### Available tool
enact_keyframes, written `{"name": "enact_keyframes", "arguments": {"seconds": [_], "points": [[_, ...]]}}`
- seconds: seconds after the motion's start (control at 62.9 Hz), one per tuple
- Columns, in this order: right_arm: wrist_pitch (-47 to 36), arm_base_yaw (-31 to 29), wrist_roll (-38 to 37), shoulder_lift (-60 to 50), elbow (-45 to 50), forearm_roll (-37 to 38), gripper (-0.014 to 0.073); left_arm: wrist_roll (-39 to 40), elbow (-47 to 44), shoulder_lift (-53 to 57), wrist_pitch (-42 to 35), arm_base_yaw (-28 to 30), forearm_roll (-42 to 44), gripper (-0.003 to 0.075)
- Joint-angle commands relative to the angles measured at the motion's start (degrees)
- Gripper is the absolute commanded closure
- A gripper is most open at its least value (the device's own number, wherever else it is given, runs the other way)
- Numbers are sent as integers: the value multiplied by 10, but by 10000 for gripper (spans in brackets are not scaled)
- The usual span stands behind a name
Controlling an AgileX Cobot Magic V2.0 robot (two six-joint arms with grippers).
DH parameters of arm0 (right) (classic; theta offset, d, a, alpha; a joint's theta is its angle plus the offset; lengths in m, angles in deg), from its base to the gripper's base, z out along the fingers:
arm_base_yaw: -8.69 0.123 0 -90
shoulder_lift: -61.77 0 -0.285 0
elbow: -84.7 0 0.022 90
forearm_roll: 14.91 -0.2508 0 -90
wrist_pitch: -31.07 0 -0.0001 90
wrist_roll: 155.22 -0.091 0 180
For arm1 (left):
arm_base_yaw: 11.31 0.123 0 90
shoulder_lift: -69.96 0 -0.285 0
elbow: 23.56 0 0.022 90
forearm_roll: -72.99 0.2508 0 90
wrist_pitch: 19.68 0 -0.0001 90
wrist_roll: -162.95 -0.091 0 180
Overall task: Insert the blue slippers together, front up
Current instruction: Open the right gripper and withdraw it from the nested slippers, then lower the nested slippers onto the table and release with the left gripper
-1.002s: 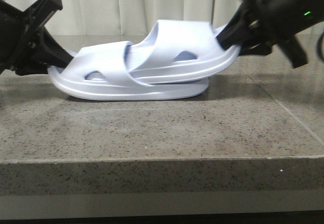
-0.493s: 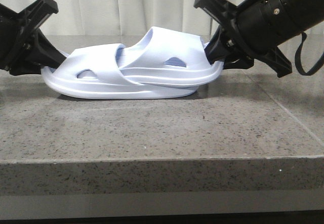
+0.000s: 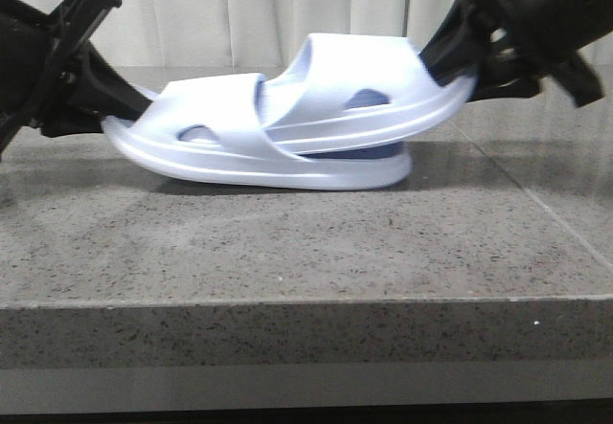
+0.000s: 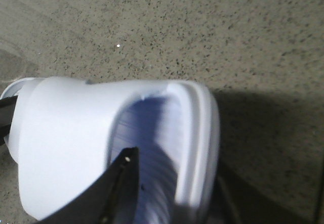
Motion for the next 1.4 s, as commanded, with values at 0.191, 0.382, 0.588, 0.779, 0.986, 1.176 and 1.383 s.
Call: {"name": "enact_keyframes", "arguments": {"seconds": [0.191,0.382,0.588,0.779,0.986,1.176,1.383], "points": [[101,-175,9,-72,-15,37,166,1,15,19,34,-6,-55,741],[144,-240,10,-75,-15,40,167,-1,15,19,33,-7,-75,741],[144,-240,16,-75,-15,40,167,-1,15,18,29,-31,-73,741],[146,-240,16,-75,-15,40,167,-14,15,18,18,-44,-48,740],[146,-240,17,-75,-15,40,167,-16,15,18,19,-44,-32,596],[147,-240,19,-75,-15,41,167,-16,15,18,20,-44,-22,298],[153,-240,19,-102,-15,89,168,3,27,44,20,-28,57,279]]}}
